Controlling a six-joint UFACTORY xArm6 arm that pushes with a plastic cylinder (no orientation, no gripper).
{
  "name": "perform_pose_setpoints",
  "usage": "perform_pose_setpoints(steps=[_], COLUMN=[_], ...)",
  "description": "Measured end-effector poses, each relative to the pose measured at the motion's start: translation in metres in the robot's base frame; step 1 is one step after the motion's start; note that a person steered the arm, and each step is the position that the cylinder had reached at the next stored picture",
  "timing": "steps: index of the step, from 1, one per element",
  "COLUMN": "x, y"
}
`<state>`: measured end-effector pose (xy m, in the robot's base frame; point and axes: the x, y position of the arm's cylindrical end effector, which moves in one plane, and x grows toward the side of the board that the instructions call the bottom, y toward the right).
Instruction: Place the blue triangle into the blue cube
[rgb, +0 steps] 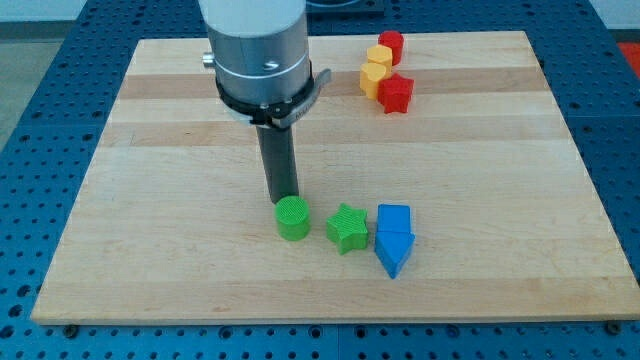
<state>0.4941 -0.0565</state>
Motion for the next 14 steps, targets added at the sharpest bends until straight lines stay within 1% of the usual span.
perform_pose_setpoints(steps=[2,3,4,5,6,8,10,12,13,14], x=[0.008,0.008,0.018,0.062,0.090,0.086,0.086,0.086,0.086,0.086], y=[0.022,-0.019,-0.081,-0.095,-0.069,0.026,0.090,0.181,0.195,0.196])
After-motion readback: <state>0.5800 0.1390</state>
